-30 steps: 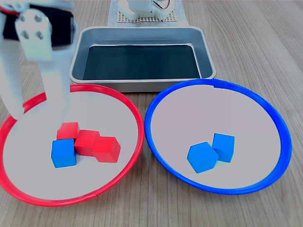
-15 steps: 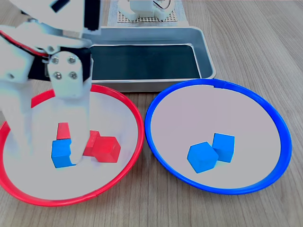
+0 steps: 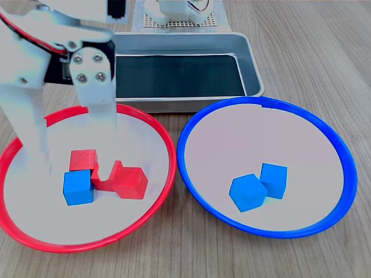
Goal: Relocate any misplaced blocks to their matching dishes.
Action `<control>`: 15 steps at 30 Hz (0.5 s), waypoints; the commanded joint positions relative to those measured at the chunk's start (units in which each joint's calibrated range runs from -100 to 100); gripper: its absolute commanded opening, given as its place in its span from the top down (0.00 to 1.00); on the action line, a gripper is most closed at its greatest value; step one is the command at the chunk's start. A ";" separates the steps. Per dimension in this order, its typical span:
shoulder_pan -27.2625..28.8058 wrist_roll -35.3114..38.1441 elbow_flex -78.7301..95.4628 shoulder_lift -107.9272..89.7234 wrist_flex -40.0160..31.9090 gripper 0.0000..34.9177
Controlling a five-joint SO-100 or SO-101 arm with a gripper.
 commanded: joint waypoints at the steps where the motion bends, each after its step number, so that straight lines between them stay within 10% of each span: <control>1: 0.74 0.44 -4.18 0.07 1.20 0.54; 15: 2.99 1.51 -6.37 5.10 -0.86 0.52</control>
